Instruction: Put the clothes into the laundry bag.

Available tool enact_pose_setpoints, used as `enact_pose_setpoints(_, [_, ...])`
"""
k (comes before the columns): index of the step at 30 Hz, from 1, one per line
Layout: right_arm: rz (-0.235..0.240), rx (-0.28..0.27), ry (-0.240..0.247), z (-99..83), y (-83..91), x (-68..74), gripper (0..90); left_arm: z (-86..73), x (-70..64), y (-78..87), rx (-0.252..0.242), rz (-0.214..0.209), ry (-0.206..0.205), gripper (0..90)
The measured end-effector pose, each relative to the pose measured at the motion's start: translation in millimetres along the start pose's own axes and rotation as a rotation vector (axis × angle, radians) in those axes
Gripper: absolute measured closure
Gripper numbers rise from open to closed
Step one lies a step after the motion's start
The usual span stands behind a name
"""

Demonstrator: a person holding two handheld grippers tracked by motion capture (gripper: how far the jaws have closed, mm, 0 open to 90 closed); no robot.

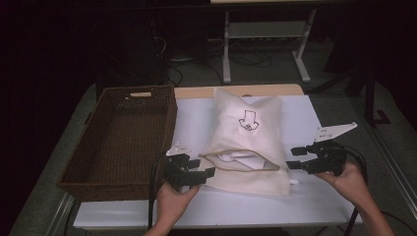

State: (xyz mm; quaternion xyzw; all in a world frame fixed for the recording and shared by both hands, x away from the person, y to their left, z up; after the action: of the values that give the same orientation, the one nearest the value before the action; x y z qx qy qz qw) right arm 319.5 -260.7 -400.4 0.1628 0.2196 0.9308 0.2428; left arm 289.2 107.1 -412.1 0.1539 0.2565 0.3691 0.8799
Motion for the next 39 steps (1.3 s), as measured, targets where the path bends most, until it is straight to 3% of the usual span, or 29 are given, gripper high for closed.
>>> enact_pose_setpoints(17, [-0.019, -0.003, -0.038, -31.9, 6.0, 0.2, 37.8, -13.3, -0.6, 1.4, 0.002, 0.001, -0.014, 26.4])
enact_pose_setpoints(39, [-0.032, -0.012, -0.053, -61.6, 13.0, 7.9, 36.7, -28.5, -8.8, 0.5, 0.003, -0.011, -0.075, 26.4])
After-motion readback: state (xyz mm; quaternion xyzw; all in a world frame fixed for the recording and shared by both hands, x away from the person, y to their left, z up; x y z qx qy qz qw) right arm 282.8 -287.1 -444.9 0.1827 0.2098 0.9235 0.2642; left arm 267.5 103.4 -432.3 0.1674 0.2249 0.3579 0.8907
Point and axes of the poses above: each handheld gripper's, and its own axes: y roughly backward along the jaws, z roughly out of its top, x roughly to its left, the point moved 4 cm from there along -y, roughly forward along the jaws, and after that the axes turned 10 degrees about -x, right-handed, at the moved point
